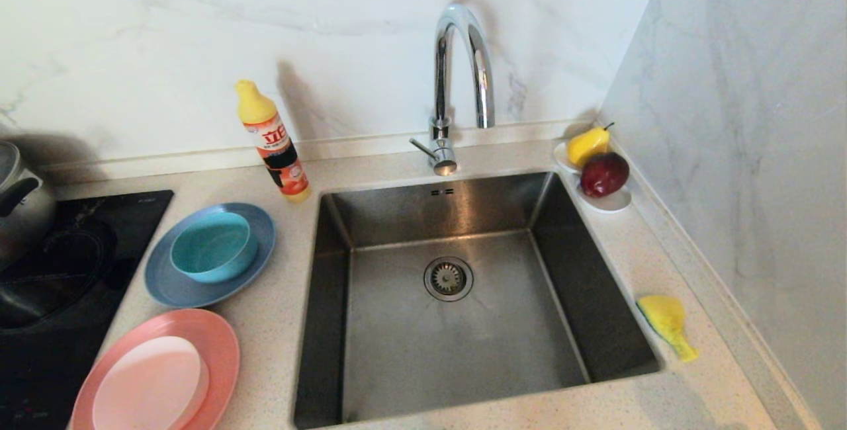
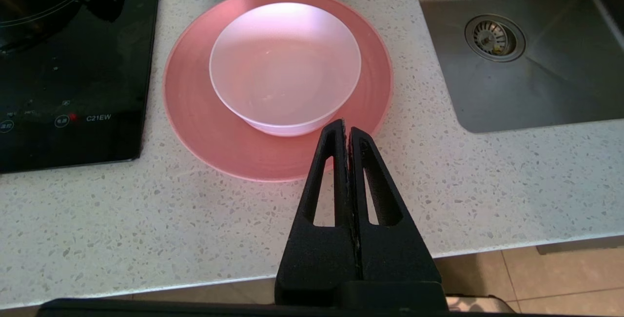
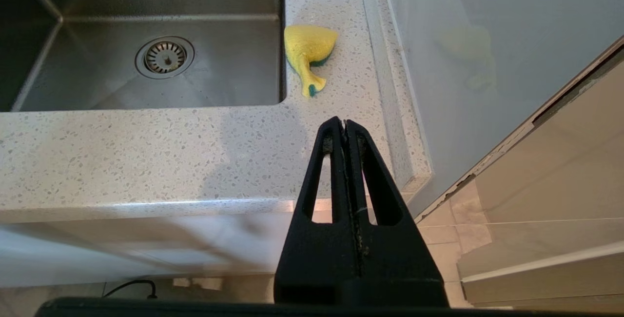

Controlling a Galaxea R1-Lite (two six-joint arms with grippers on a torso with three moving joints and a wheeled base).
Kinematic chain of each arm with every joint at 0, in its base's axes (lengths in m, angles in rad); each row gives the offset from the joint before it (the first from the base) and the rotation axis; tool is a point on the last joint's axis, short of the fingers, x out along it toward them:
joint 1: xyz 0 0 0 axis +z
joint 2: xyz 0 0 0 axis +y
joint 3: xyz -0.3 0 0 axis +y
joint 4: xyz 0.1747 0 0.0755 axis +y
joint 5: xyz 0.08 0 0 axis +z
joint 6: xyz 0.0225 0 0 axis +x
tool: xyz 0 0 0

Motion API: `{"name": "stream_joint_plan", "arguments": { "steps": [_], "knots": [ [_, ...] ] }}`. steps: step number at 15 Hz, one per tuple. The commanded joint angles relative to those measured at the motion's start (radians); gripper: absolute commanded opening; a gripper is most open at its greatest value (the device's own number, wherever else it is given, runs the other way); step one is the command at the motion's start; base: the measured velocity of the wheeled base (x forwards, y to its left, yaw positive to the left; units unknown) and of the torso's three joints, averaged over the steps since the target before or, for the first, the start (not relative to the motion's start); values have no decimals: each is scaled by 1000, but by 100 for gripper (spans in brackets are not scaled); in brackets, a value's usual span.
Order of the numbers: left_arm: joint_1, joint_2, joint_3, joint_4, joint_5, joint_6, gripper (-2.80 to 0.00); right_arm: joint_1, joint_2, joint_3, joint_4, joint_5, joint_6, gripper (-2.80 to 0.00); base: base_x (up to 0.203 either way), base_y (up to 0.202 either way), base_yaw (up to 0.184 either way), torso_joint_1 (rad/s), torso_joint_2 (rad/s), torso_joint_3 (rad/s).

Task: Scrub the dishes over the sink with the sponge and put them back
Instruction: Grab the dish soap

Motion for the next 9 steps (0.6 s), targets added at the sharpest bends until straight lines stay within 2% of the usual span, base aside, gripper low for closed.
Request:
{"name": "stream_joint_plan", "arguments": {
  "steps": [1, 9],
  "knots": [
    [0, 0, 0, 2, 0, 0, -280, 0, -1, 0, -1, 1, 0, -280, 0, 0, 0, 0, 0, 0],
    [0, 1, 0, 2, 0, 14, -280, 0, -1, 0, -1, 1, 0, -280, 0, 0, 0, 0, 0, 0]
  ]
}}
